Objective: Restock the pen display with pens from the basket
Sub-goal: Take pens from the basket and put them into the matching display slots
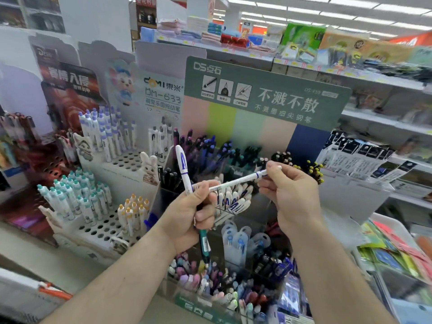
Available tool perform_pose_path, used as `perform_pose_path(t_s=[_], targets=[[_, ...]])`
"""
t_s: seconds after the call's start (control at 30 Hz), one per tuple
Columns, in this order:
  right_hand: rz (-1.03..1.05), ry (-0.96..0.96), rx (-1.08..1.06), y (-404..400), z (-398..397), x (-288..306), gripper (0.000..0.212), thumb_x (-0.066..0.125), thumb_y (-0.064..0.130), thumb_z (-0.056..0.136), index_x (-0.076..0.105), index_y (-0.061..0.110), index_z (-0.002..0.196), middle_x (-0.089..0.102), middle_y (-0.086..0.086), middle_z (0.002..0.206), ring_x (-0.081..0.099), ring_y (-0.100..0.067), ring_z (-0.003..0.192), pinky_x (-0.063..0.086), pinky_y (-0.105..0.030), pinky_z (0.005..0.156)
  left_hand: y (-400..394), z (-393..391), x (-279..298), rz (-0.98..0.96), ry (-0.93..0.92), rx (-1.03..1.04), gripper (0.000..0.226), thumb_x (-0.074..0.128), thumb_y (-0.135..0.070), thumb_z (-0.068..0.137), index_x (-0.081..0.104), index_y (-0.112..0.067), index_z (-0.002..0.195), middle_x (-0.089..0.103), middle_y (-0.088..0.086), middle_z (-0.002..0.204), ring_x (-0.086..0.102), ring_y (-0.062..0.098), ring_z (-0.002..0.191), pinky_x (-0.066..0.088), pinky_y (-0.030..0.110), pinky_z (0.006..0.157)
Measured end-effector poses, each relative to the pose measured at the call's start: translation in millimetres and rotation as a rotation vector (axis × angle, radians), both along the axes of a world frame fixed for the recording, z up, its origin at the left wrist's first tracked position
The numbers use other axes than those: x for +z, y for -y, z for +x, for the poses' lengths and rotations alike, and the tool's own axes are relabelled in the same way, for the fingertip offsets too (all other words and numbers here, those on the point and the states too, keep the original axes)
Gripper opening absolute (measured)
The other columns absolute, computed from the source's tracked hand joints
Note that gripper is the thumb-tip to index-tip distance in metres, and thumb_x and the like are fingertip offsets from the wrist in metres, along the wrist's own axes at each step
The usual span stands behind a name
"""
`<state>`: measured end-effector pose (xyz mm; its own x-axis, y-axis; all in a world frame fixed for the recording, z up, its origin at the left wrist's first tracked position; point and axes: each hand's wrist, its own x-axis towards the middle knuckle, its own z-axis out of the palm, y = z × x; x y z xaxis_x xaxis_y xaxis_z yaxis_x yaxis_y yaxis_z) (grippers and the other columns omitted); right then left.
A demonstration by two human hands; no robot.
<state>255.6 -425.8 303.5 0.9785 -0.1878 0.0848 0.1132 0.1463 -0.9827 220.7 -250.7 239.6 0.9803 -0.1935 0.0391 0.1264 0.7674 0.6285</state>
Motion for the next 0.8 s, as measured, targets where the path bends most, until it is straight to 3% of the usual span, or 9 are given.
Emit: perform_pose_path(t_s=[0.1, 0.17, 0.23, 0.3, 0.43, 0.53, 0.63, 0.7, 0.8], targets=[[0.122, -0.069, 0.011, 7, -5, -6, 0.007, 0.066, 0.009, 0.094, 0.073, 0.009, 0.096, 0.066, -0.004, 0.071, 0.057, -0.011, 0.059, 0.052, -0.022, 0.059, 3, 2, 0, -0.079, 0.028, -0.051, 0.048, 0.096, -0.036, 0.047, 0.077, -0.016, 0.086, 0.059, -0.004, 0.068, 0.038, 0.001, 0.037, 0.029, 0.014, 0.034], [0.181, -0.039, -0.042, 11, -6, -5, 0.012, 0.065, 0.004, 0.093, 0.070, 0.007, 0.104, 0.069, 0.000, 0.069, 0.062, -0.010, 0.057, 0.054, -0.021, 0.058, 7, 2, 2, -0.068, 0.004, -0.057, 0.038, 0.090, -0.039, 0.059, 0.078, -0.016, 0.088, 0.059, -0.004, 0.068, 0.036, 0.001, 0.036, 0.029, 0.014, 0.033], [0.153, 0.078, -0.143, 16, -9, -1, 0.017, 0.065, 0.001, 0.092, 0.068, 0.010, 0.107, 0.070, 0.003, 0.068, 0.066, -0.011, 0.059, 0.056, -0.022, 0.059, 10, 2, 4, -0.013, -0.044, -0.026, 0.026, 0.069, -0.038, 0.078, 0.076, -0.015, 0.089, 0.056, -0.004, 0.065, 0.033, 0.001, 0.035, 0.025, 0.013, 0.033], [0.022, 0.222, -0.267, 20, -12, 3, 0.019, 0.067, 0.002, 0.091, 0.066, 0.018, 0.101, 0.070, 0.000, 0.076, 0.070, -0.015, 0.066, 0.058, -0.024, 0.063, 11, 0, 4, 0.056, -0.068, -0.001, 0.028, 0.055, -0.034, 0.084, 0.069, -0.013, 0.095, 0.052, -0.004, 0.063, 0.030, 0.002, 0.036, 0.021, 0.014, 0.035], [-0.324, 0.400, -0.424, 21, -9, -3, 0.018, 0.073, 0.012, 0.088, 0.066, 0.028, 0.093, 0.068, 0.008, 0.079, 0.067, -0.012, 0.074, 0.059, -0.031, 0.073, 11, -5, 4, 0.127, -0.079, 0.013, 0.024, 0.054, -0.031, 0.084, 0.062, -0.011, 0.095, 0.047, -0.003, 0.061, 0.028, 0.003, 0.037, 0.020, 0.015, 0.035], [-0.444, 0.409, -0.369, 10, -2, -16, 0.016, 0.075, 0.013, 0.086, 0.071, 0.025, 0.097, 0.069, 0.013, 0.079, 0.063, -0.002, 0.070, 0.057, -0.029, 0.075, 11, -8, 2, 0.189, -0.087, 0.017, 0.021, 0.054, -0.028, 0.083, 0.061, -0.010, 0.093, 0.046, -0.003, 0.059, 0.028, 0.004, 0.036, 0.022, 0.016, 0.034], [-0.646, 0.451, -0.282, -2, 4, -28, 0.019, 0.074, 0.013, 0.088, 0.076, 0.017, 0.107, 0.074, 0.009, 0.091, 0.064, -0.001, 0.079, 0.052, -0.014, 0.080, 8, -10, 1, 0.231, -0.089, 0.014, 0.022, 0.054, -0.026, 0.084, 0.060, -0.008, 0.095, 0.044, -0.002, 0.058, 0.028, 0.005, 0.036, 0.023, 0.017, 0.034], [-0.813, 0.464, -0.182, -11, 7, -35, 0.022, 0.070, 0.017, 0.092, 0.076, 0.014, 0.112, 0.075, 0.002, 0.100, 0.067, -0.011, 0.092, 0.052, -0.022, 0.086, 6, -12, 0, 0.250, -0.087, 0.020, 0.023, 0.055, -0.026, 0.084, 0.060, -0.007, 0.096, 0.043, -0.002, 0.057, 0.028, 0.005, 0.036, 0.023, 0.017, 0.034], [-1.028, 0.480, -0.083, -21, 10, -49, 0.020, 0.064, 0.024, 0.095, 0.078, 0.016, 0.107, 0.068, -0.003, 0.096, 0.061, -0.024, 0.094, 0.052, -0.036, 0.081, 5, -14, 0, 0.275, -0.068, 0.021, 0.023, 0.056, -0.026, 0.083, 0.061, -0.006, 0.095, 0.042, -0.002, 0.057, 0.028, 0.005, 0.036, 0.021, 0.018, 0.035]])
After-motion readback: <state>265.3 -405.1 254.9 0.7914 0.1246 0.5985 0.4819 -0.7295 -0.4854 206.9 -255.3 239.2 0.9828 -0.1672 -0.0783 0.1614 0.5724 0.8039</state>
